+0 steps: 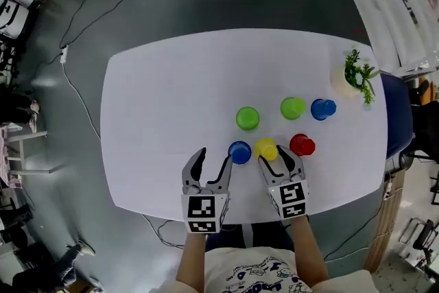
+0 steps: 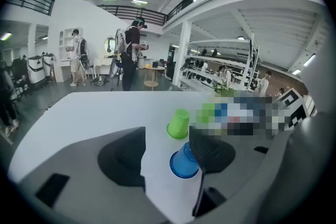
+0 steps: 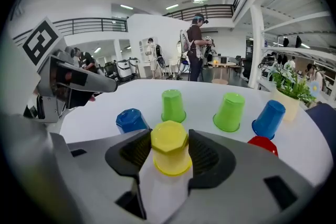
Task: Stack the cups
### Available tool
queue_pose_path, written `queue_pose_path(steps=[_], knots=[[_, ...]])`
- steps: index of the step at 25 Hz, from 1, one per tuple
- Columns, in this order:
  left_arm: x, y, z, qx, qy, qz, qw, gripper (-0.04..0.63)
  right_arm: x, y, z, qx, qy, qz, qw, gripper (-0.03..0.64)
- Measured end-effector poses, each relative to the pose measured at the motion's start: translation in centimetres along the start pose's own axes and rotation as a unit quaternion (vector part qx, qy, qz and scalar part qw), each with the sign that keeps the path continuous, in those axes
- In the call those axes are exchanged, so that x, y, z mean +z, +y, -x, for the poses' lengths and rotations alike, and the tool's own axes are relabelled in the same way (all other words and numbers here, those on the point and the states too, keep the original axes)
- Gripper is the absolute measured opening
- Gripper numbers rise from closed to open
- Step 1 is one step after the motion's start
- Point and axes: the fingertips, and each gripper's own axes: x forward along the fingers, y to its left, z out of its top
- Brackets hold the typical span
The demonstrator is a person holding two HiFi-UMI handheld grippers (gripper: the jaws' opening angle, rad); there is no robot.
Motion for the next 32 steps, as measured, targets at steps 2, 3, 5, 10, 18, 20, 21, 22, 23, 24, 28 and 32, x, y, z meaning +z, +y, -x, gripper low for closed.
queue_pose_path(steps=[2, 3, 5, 10, 18, 20, 21, 22, 23, 24, 28, 32], knots=[[-0.1, 0.0, 0.0, 0.006, 0.000, 0.004, 1.0000, 0.270, 0.1, 0.2, -0.3, 0.008, 0.001, 0.004, 1.000, 0.242], [-0.1, 0.0, 0.1, 0.008, 0.001, 0.006, 1.0000, 0.270, 0.2, 0.3, -0.3, 0.011, 0.001, 0.005, 1.000, 0.242], [0.2, 0.0, 0.1, 0.011, -0.002, 0.006, 0.9999, 0.270, 0.2, 0.5, -0.2, 0.017, 0.001, 0.004, 1.000, 0.242], [1.8, -0.2, -0.6, 0.006, -0.011, -0.001, 0.9999, 0.270, 0.4, 1.4, -0.2, 0.034, 0.002, 0.000, 0.999, 0.244], [5.0, -2.4, -4.5, -0.057, -0.002, -0.053, 0.9969, 0.270, 3.0, -1.1, 3.8, -0.003, -0.056, -0.022, 0.998, 0.335], [5.1, -3.5, -6.1, -0.086, 0.015, -0.082, 0.9927, 0.272, 3.8, -2.6, 5.2, -0.026, -0.073, -0.025, 0.997, 0.324], [5.0, -4.1, -6.9, -0.100, 0.027, -0.098, 0.9898, 0.275, 4.0, -3.5, 5.8, -0.038, -0.077, -0.026, 0.996, 0.324], [4.7, -4.6, -7.6, -0.111, 0.040, -0.113, 0.9866, 0.278, 4.0, -4.3, 6.3, -0.051, -0.079, -0.027, 0.995, 0.322], [4.4, -4.9, -8.3, -0.120, 0.055, -0.125, 0.9834, 0.282, 4.0, -5.2, 6.6, -0.063, -0.078, -0.029, 0.995, 0.322], [4.1, -5.2, -8.9, -0.127, 0.070, -0.132, 0.9805, 0.285, 3.7, -6.0, 6.9, -0.075, -0.075, -0.030, 0.994, 0.322], [2.6, -5.7, -11.0, -0.139, 0.114, -0.148, 0.9725, 0.293, 1.8, -8.8, 7.2, -0.107, -0.050, -0.044, 0.992, 0.324], [1.5, -5.6, -12.7, -0.129, 0.132, -0.163, 0.9692, 0.294, -0.2, -10.1, 6.4, -0.116, -0.026, -0.051, 0.992, 0.325]])
